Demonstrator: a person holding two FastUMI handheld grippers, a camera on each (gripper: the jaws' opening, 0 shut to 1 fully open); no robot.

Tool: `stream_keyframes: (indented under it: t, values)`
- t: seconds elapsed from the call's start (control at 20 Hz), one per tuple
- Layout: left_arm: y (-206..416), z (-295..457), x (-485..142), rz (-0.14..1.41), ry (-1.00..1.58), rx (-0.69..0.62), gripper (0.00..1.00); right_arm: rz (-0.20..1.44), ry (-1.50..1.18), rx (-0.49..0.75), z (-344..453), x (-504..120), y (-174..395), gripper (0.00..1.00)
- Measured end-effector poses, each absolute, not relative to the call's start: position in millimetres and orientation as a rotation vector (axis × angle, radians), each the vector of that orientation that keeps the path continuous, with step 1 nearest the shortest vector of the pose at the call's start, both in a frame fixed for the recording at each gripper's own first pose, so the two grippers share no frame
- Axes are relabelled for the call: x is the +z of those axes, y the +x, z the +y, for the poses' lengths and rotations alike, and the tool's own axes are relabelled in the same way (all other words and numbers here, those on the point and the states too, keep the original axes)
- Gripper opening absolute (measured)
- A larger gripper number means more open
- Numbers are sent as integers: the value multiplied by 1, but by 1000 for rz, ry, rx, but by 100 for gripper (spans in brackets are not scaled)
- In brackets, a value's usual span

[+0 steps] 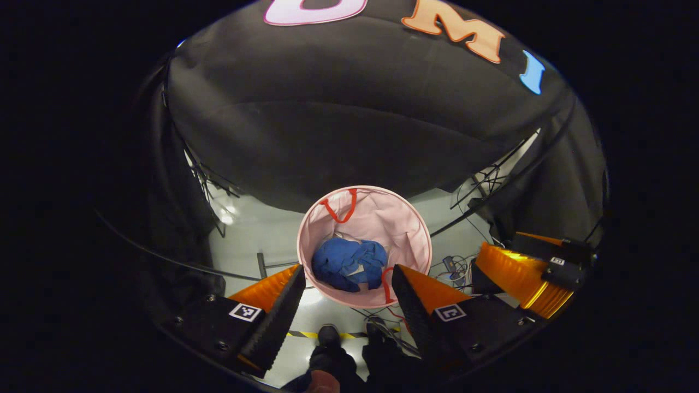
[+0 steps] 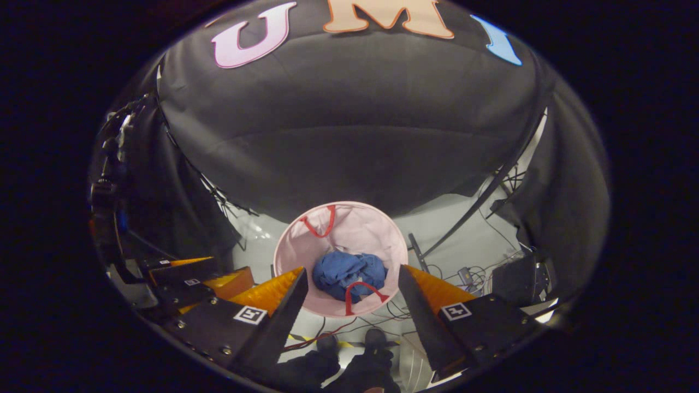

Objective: Grasp the clothes on the hanger with both hands and then place them into the laundry hamper below.

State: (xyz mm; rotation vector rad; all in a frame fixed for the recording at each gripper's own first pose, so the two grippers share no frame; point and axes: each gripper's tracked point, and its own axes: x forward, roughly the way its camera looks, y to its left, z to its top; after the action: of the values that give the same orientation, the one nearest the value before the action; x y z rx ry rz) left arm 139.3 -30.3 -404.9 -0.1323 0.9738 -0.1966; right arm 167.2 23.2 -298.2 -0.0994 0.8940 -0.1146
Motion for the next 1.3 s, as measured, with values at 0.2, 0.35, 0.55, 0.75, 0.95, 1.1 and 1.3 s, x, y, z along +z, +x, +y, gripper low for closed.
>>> stream_keyframes:
  t: [0.2,0.35,0.55,0.75,0.95,1.1,1.3]
  values:
    - [117,-28,-389,960,-121,-235,99,884,-86,-137,25,-287,144,100]
    - [100,-24,-370,936,-144,-233,99,874,-102,-118,33,-269,125,100]
    - [82,-14,-339,862,-126,-201,99,853,-159,-56,42,-238,96,100]
    - [61,-12,-309,810,-147,-166,99,802,-141,-22,47,-204,74,100]
    - [43,-6,-280,741,-145,-151,99,752,-119,9,53,-168,56,100]
    - [35,3,-250,672,-139,-136,99,704,-113,32,58,-153,45,100]
    - [28,21,-215,590,-142,-98,98,652,-115,52,68,-130,34,100]
